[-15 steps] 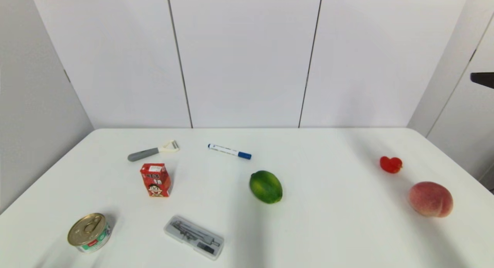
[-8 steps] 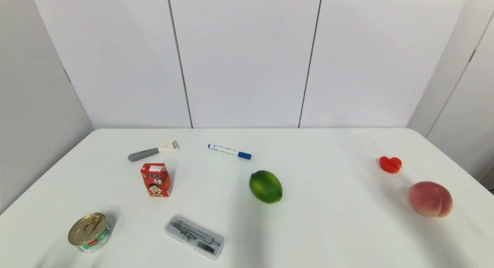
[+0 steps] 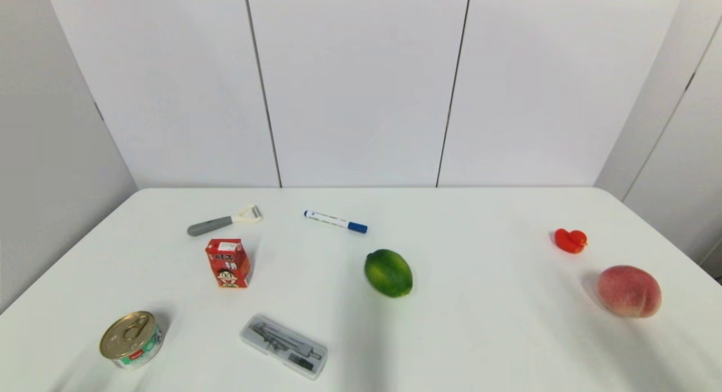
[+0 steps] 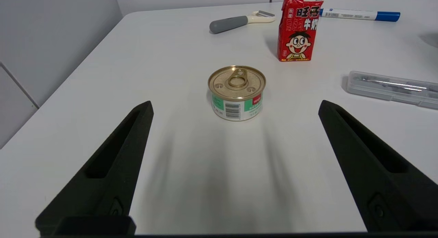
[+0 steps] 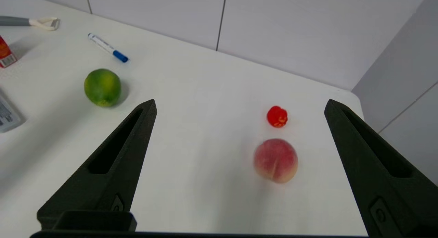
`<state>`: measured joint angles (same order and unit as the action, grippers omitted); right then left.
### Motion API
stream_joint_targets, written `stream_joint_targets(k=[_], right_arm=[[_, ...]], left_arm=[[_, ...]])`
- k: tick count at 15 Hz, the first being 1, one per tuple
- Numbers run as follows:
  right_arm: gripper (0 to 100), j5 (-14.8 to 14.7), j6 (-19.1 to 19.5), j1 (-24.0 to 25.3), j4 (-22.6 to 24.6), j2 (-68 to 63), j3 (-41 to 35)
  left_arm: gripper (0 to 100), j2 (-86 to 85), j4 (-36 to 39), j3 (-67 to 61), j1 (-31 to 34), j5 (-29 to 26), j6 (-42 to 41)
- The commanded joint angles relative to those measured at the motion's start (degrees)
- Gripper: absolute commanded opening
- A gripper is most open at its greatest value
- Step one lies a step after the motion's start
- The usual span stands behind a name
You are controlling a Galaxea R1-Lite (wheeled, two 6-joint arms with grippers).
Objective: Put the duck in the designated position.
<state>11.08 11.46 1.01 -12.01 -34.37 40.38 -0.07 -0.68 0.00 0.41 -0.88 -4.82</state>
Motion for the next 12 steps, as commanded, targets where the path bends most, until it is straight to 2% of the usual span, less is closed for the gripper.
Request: stream_joint_targets(k=[1,3,4,6,10,12], right_arm=[[100,-9.1,0.0,0.1,0.0,9.1,-10.9],[100,-13.3,-0.5,0.2,0.1,11.1,-16.4],[100,-14.1,-1.4,0.2,0.1,12.0,-18.4],[100,-14.2,-4.9,0.3,-0.3,15.0,-22.6],[100,-14.0,-5.7,2.0,0.5,18.6,-28.9],[100,-13.8,-5.7,1.9,3.5,18.7,-32.0]], left_arm=[[100,0.1,0.0,0.0,0.0,0.0,0.0],[100,0.1,0.0,0.0,0.0,0.0,0.0],[100,0.1,0.0,0.0,0.0,0.0,0.0],[100,0.1,0.0,0.0,0.0,0.0,0.0],[100,0.1,0.0,0.0,0.0,0.0,0.0],[100,0.1,0.0,0.0,0.0,0.0,0.0]])
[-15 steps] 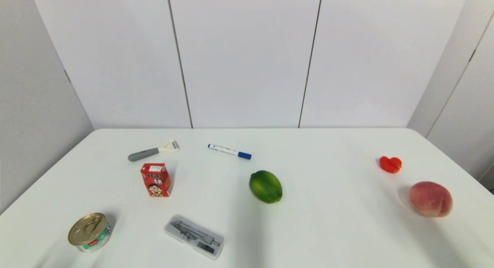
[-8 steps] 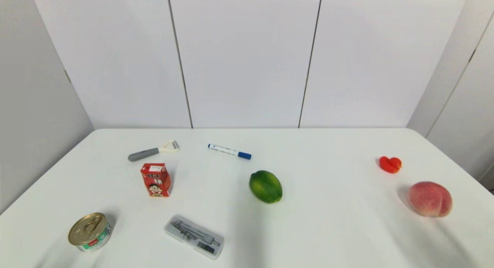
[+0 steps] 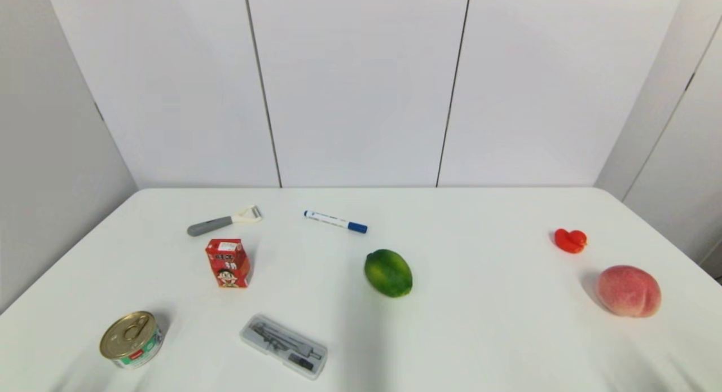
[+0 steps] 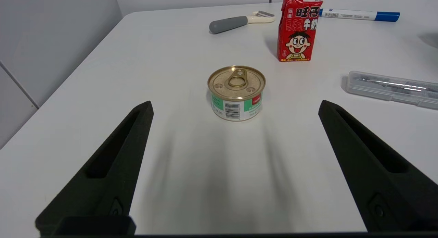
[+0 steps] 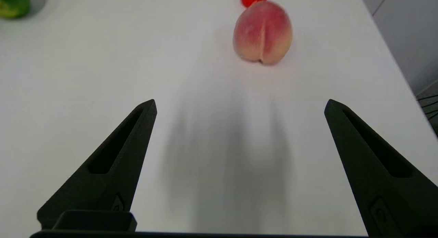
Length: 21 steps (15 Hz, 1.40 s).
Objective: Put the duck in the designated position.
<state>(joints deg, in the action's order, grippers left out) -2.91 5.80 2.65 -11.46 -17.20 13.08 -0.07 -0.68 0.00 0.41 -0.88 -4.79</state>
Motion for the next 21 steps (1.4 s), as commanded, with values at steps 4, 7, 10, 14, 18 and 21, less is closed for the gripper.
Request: stream_joint_targets(k=[4,7,10,14,18,21], right_arm=[[100,1.1,0.3,-0.6,6.7,3.9,-9.2],[100,3.5,0.6,-1.9,6.8,7.3,-10.8],[100,4.0,0.3,-2.4,6.6,12.4,-11.3],[100,4.3,0.3,-2.5,8.2,17.1,-11.7],[100,3.9,-0.1,-2.5,11.6,17.1,-13.1],[100,3.7,-1.9,-2.5,11.7,17.1,-13.1]], left_arm=[[100,0.1,0.0,0.0,0.0,0.0,0.0],[100,0.1,0.0,0.0,0.0,0.0,0.0],[100,0.1,0.0,0.0,0.0,0.0,0.0],[100,0.1,0.0,0.0,0.0,0.0,0.0],[100,0.1,0.0,0.0,0.0,0.0,0.0],[100,0.1,0.0,0.0,0.0,0.0,0.0]])
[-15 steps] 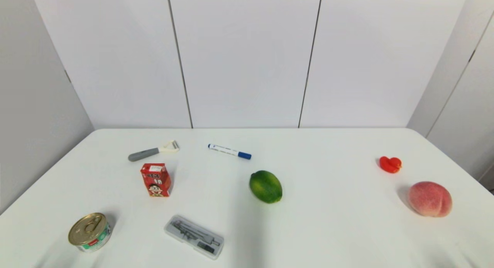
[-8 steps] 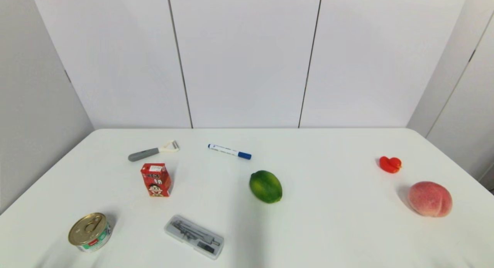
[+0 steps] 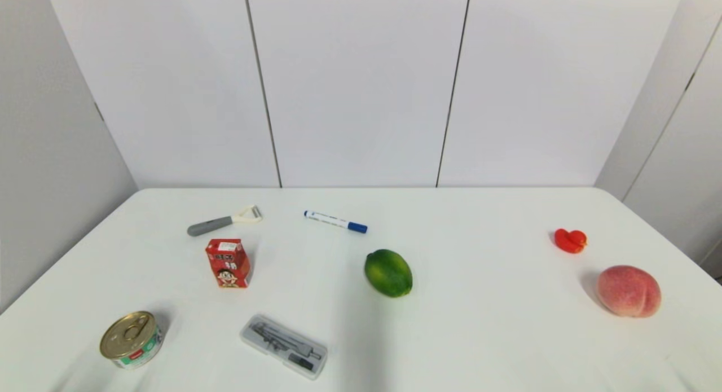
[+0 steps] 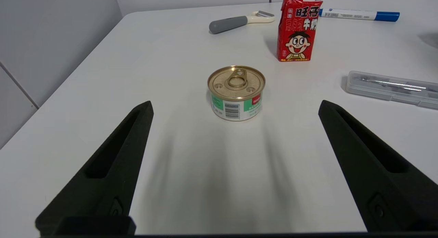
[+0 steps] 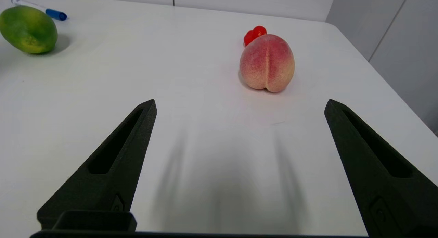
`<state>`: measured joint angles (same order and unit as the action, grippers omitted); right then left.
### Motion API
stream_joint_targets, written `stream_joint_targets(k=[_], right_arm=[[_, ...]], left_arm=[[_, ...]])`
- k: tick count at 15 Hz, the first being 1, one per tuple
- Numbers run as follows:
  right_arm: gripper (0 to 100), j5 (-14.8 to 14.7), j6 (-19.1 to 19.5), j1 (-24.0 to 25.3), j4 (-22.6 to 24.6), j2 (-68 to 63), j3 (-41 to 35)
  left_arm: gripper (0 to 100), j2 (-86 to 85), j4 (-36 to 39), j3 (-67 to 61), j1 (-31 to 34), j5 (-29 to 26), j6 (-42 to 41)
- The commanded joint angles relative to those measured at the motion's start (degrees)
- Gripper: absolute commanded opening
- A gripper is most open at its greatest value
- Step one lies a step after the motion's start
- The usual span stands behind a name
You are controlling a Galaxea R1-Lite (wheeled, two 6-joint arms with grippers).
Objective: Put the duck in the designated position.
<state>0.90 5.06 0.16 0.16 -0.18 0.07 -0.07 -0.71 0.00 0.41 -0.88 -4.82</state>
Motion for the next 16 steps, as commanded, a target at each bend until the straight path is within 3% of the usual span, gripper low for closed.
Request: stream_joint_targets(k=[1,16], right_arm=[[100,0.0,-1.2,0.0,0.0,0.1,-0.1],[100,-0.2,-2.9,0.0,0.1,0.1,-0.1]], left_arm=[[100,0.1,0.0,0.0,0.0,0.0,0.0],[100,0.1,0.0,0.0,0.0,0.0,0.0]])
